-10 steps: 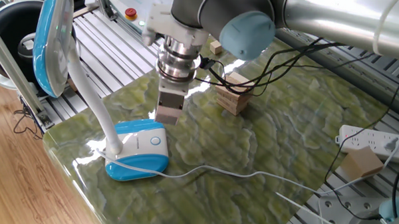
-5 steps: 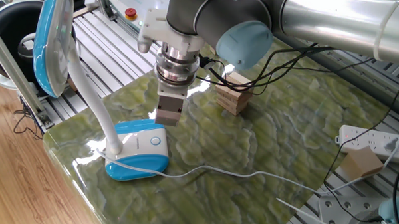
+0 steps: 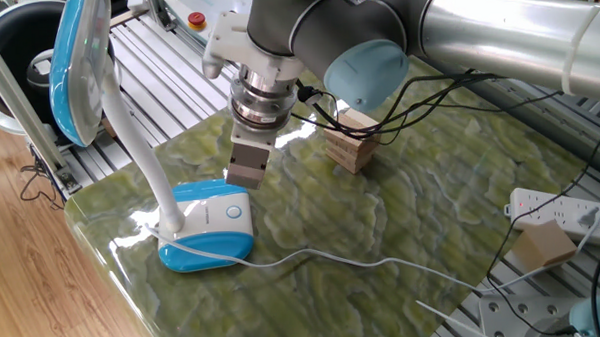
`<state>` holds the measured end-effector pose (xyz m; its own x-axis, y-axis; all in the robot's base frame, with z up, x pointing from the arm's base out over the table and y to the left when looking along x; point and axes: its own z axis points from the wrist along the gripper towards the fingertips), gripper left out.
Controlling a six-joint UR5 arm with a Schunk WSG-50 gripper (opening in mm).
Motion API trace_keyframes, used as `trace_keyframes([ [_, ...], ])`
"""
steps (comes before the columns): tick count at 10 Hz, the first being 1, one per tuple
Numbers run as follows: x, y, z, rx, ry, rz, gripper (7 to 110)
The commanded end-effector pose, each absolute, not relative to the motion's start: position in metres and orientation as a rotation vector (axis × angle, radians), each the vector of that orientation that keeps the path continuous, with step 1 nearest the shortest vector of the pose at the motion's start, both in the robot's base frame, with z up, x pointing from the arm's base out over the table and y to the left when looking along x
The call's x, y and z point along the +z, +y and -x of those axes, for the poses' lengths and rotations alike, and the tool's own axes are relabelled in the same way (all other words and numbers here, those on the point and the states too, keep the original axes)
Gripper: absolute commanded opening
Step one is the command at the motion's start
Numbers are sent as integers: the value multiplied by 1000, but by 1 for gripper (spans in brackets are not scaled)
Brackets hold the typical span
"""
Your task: Turn on the desk lamp by pressing the button
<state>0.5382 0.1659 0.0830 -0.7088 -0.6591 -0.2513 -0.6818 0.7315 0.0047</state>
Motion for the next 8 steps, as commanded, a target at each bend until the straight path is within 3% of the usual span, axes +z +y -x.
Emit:
trace_keyframes([
  [1, 85, 166, -539, 151, 2714, 1028, 7],
  [8, 83, 171, -525, 211, 2757, 1036, 7],
])
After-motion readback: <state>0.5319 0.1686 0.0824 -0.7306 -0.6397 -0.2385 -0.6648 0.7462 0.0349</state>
